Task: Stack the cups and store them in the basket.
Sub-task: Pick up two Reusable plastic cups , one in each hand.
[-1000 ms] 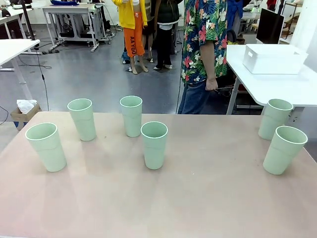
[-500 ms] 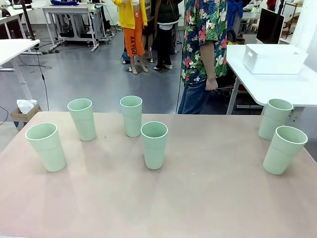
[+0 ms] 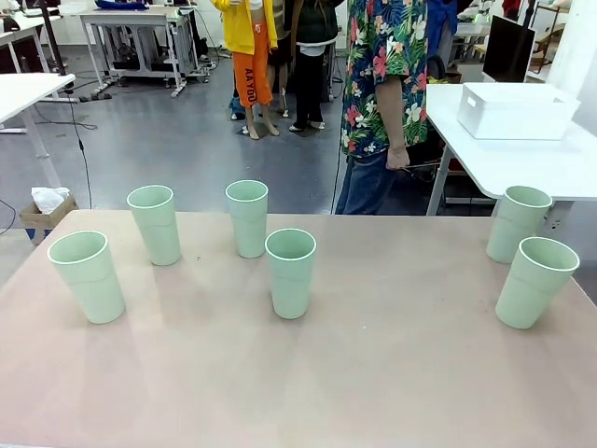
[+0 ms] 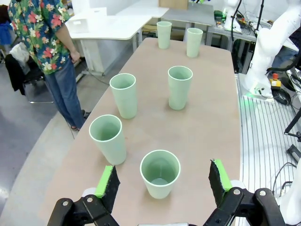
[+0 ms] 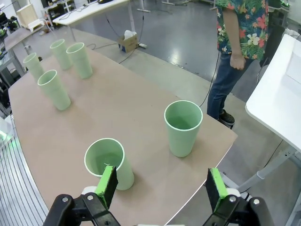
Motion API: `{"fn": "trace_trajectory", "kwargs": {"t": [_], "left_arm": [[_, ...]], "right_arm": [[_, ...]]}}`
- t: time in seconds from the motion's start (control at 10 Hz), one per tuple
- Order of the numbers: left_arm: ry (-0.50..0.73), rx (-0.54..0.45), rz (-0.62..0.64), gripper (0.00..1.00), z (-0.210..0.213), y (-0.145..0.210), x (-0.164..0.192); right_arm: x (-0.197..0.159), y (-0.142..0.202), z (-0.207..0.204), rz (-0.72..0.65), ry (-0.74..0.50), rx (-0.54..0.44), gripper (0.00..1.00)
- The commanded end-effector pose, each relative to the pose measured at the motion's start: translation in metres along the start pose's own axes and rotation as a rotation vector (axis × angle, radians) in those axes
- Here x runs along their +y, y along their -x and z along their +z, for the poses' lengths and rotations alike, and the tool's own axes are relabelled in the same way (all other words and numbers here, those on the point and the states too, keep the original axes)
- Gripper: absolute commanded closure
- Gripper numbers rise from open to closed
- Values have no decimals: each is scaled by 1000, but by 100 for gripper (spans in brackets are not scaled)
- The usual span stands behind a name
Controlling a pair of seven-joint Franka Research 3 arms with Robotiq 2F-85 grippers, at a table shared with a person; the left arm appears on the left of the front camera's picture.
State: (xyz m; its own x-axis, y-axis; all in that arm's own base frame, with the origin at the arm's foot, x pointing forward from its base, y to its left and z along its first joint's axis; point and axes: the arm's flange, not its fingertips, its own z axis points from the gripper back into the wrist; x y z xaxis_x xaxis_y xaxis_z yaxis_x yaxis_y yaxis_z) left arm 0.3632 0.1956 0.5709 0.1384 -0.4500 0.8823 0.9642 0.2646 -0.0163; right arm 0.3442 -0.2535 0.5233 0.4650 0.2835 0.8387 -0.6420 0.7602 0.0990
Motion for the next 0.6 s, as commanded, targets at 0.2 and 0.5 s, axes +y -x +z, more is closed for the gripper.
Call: {"fn": "trace_trajectory", "kwargs": {"t": [0.2,0.5], "left_arm": [[6,-9,-1,0,1,0,-1],[6,-9,-1,0,1,0,-1]], "right_arm": [[-2,0,1,24,-4,-26,0],[-2,0,1,24,-4,-26,0]]}}
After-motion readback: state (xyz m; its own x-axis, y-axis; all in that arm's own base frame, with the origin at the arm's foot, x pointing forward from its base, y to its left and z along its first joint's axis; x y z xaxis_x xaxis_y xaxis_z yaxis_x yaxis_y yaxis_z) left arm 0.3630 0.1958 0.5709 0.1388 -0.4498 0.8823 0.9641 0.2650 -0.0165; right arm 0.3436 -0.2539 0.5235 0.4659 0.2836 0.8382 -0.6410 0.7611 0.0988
